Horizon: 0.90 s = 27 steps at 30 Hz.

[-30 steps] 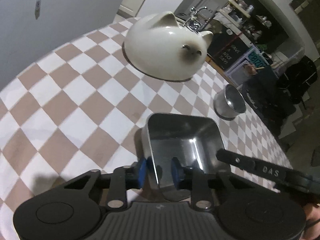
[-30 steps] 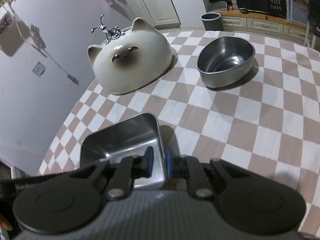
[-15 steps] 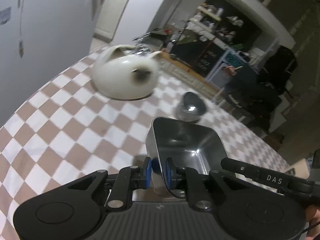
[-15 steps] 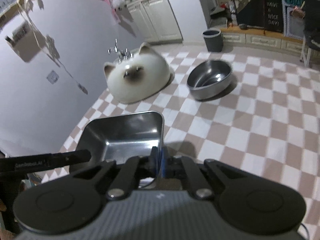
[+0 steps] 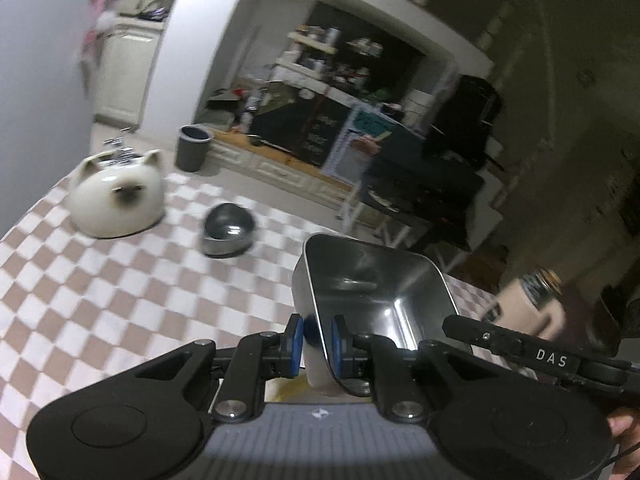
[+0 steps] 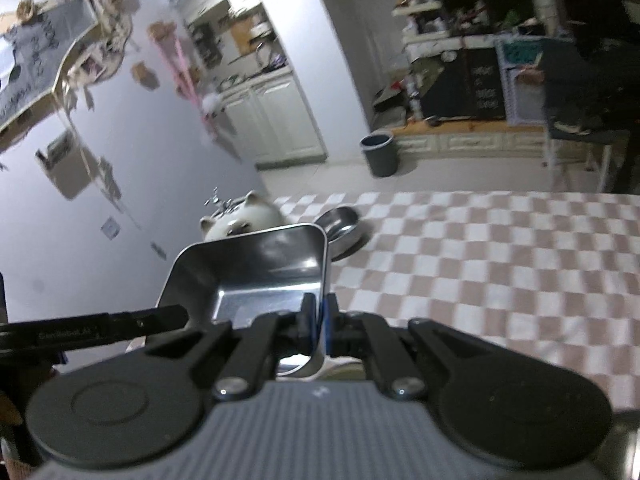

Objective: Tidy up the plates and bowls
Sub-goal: 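Lift and carry the second steel pan with both tools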

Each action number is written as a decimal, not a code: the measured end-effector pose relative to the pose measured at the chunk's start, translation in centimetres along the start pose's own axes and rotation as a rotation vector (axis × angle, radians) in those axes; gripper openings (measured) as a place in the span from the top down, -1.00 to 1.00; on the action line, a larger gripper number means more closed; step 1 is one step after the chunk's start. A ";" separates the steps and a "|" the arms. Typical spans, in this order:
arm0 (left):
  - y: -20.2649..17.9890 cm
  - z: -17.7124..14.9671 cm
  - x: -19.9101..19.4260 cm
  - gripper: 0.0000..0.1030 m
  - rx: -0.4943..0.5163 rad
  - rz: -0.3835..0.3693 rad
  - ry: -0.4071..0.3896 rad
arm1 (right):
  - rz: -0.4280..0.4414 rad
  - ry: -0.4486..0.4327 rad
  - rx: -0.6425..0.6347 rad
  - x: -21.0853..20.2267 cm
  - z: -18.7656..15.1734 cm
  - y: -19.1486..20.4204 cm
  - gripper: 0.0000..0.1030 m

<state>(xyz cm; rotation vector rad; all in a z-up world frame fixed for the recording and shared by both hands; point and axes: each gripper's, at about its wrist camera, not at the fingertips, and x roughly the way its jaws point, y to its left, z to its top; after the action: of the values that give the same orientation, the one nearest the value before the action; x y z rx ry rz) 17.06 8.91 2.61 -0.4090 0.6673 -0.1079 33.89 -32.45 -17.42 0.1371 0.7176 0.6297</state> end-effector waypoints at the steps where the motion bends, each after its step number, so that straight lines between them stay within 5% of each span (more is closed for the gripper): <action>1: -1.1 -0.2 0.0 0.71 0.014 -0.007 0.004 | -0.012 -0.012 0.008 -1.2 -0.2 -0.6 0.91; 14: -14.7 -5.7 6.4 0.71 0.156 -0.146 0.121 | -0.207 -0.120 0.202 -11.7 -6.4 -12.3 0.90; 27: -19.8 -12.4 15.5 0.71 0.280 -0.157 0.302 | -0.374 -0.044 0.350 -11.0 -10.7 -20.4 0.89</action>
<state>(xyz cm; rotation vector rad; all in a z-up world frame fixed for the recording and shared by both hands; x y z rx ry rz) 22.16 -16.82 -7.18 -0.1749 0.9027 -0.4136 30.56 -56.30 -25.82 0.3301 0.7822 0.1395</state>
